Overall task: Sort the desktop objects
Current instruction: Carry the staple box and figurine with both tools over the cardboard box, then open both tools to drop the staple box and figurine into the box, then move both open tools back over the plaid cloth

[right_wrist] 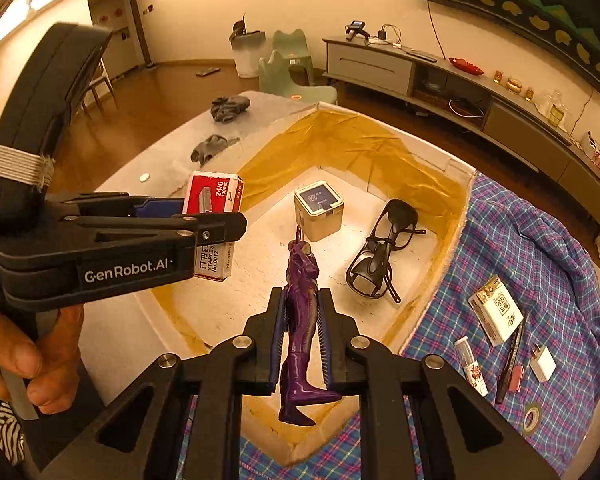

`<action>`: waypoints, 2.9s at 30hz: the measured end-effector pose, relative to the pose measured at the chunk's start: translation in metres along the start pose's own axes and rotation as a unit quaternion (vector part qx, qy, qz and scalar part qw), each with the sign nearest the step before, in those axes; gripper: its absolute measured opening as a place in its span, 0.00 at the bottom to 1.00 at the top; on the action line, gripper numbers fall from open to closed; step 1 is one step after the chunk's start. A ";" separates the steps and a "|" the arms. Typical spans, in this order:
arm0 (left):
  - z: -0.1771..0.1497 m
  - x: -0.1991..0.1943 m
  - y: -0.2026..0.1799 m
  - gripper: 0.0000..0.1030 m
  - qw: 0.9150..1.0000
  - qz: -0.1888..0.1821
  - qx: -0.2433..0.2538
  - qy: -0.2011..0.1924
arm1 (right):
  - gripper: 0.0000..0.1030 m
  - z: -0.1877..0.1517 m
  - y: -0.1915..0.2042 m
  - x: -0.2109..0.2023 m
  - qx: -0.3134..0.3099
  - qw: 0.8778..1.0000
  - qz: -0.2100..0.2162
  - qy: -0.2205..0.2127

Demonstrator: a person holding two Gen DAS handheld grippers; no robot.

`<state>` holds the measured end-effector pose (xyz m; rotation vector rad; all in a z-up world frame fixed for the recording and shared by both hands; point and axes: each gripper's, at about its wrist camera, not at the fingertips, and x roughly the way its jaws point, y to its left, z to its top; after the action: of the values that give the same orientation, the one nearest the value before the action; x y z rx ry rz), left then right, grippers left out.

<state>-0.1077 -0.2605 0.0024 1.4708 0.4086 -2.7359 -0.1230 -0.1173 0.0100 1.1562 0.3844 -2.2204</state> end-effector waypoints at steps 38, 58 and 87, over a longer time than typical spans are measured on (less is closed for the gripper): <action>0.007 0.061 0.001 0.45 0.991 0.057 0.040 0.110 | 0.24 0.013 0.003 0.077 -0.041 0.992 -0.011 0.116; -0.010 -0.022 -0.032 0.45 0.997 0.045 0.060 0.012 | 0.37 0.001 -0.028 0.002 -0.002 0.999 -0.006 0.031; -0.043 -0.060 -0.146 0.45 0.991 -0.012 0.127 -0.041 | 0.45 -0.070 -0.098 -0.091 0.069 0.992 0.006 -0.105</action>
<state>-0.0585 -0.1164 0.0616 1.4014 0.0768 -2.9450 -0.0996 0.0278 0.0416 0.9779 0.1401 -2.3598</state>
